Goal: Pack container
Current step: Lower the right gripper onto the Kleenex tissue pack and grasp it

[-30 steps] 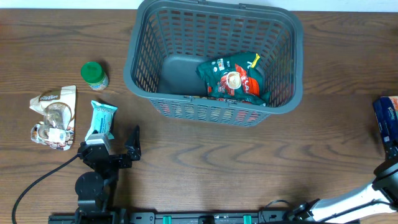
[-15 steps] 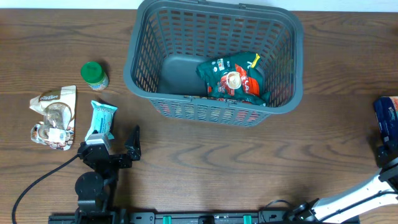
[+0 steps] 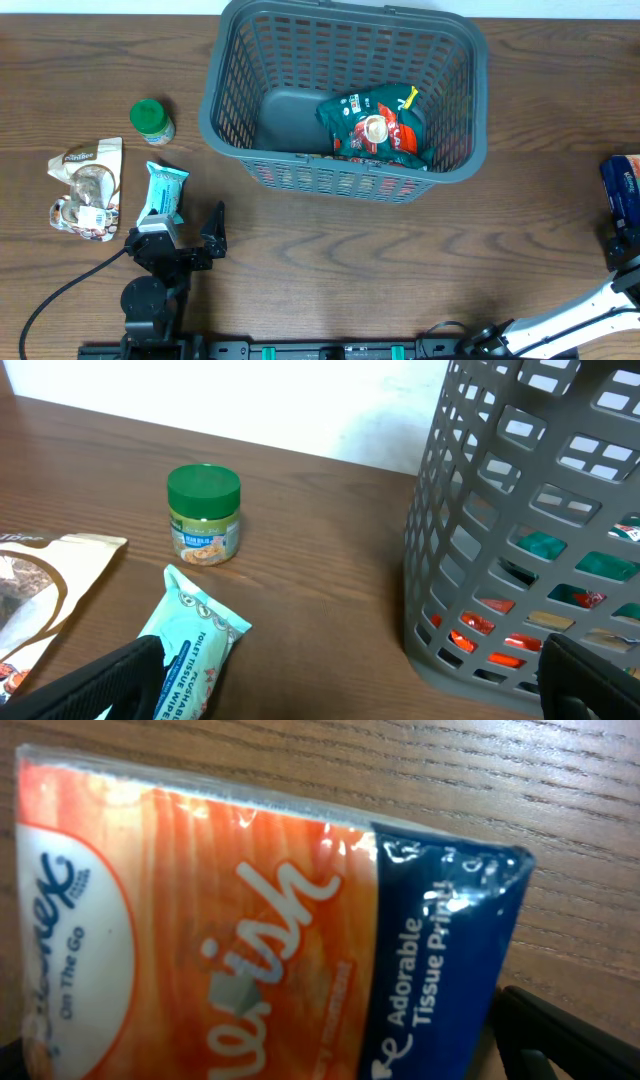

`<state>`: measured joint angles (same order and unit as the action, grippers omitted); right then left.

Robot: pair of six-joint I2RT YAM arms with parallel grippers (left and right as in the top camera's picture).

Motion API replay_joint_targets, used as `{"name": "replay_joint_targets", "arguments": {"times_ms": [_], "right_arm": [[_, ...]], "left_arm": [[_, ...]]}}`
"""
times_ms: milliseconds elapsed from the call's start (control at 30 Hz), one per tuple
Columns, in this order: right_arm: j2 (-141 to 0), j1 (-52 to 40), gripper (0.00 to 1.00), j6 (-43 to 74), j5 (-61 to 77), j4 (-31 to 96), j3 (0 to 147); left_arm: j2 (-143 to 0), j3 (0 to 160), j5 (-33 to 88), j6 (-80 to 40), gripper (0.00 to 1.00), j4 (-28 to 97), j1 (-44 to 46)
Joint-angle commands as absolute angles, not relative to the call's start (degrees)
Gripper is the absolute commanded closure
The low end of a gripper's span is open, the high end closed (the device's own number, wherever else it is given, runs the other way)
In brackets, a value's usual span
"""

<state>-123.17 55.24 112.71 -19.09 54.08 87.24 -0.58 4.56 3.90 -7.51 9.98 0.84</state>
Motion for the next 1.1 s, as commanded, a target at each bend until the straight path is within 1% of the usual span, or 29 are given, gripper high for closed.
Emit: {"name": "replay_joint_targets", "arguments": {"times_ms": [0, 1067], "right_arm": [[-124.36, 55.68, 0.01, 111.98, -19.44, 54.35, 87.2], [-124.36, 55.68, 0.01, 112.01, -18.39, 53.93, 87.2]], "left_arm": [[-0.23, 3.11, 3.88, -7.18, 0.01, 10.35, 0.71], [-0.23, 3.11, 3.88, -7.18, 0.02, 10.35, 0.71]]}}
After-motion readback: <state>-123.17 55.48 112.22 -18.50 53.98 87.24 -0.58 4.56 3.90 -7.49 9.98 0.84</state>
